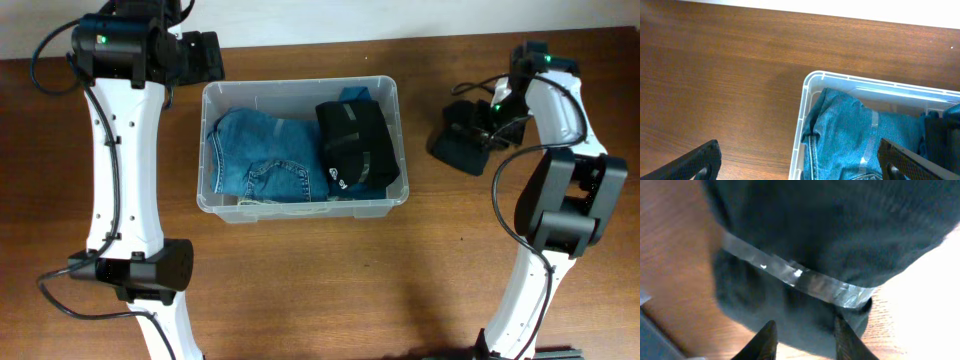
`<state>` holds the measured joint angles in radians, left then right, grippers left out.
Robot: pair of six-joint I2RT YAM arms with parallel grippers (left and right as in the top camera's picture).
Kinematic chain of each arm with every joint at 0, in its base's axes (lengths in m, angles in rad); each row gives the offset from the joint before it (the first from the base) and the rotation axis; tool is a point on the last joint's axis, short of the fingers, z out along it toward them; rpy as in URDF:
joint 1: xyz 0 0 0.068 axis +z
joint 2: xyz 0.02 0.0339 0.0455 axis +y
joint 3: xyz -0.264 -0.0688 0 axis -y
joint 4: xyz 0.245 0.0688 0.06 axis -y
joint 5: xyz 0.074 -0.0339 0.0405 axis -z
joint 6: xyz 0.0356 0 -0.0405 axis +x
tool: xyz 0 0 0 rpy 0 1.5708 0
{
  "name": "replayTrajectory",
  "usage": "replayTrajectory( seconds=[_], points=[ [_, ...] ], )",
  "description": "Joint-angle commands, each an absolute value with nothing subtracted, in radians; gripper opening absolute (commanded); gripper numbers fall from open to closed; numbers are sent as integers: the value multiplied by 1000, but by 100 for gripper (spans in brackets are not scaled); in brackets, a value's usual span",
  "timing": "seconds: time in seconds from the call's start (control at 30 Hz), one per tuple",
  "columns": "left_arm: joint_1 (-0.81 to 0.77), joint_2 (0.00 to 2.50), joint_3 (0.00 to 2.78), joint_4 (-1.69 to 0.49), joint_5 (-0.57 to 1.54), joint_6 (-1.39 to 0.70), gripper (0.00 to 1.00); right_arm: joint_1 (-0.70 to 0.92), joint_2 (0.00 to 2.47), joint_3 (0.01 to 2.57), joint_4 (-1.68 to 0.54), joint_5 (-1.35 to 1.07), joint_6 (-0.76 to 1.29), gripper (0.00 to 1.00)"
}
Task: Pack container
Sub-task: 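Move the right gripper to the remaining black clothes and grasp, then carry the black clothes over the bin and lower them in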
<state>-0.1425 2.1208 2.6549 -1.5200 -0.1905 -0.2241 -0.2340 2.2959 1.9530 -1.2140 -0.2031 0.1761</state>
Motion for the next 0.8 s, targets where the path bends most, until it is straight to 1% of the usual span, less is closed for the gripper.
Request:
replayTrajectory(
  seconds=[0.0, 0.07, 0.2, 0.23, 0.27, 0.43, 0.53, 0.77],
  points=[
    [-134, 2132, 2650, -1510, -183, -208, 99, -224, 2299, 1863, -1184, -172, 173, 35],
    [-134, 2132, 2650, -1508, -183, -208, 99, -223, 2299, 1813, -1150, -172, 173, 38],
    [-134, 2132, 2650, -1508, -183, -208, 100, -223, 2299, 1734, -1083, -172, 173, 38],
    [-134, 2132, 2650, -1508, -183, -208, 99, -223, 2299, 1726, -1076, -172, 173, 31],
    [-134, 2132, 2650, -1507, -183, -208, 99, -223, 2299, 1724, -1077, -172, 173, 4],
    [-134, 2132, 2650, -1503, -183, -208, 99, -223, 2294, 1752, -1111, -173, 173, 4],
    [-134, 2132, 2650, -1499, -184, -208, 99, -223, 2279, 1813, -1175, -172, 166, 4],
    [-134, 2132, 2650, -1478, -184, -208, 99, -223, 2187, 2068, -1360, -192, 95, 4]
  ],
)
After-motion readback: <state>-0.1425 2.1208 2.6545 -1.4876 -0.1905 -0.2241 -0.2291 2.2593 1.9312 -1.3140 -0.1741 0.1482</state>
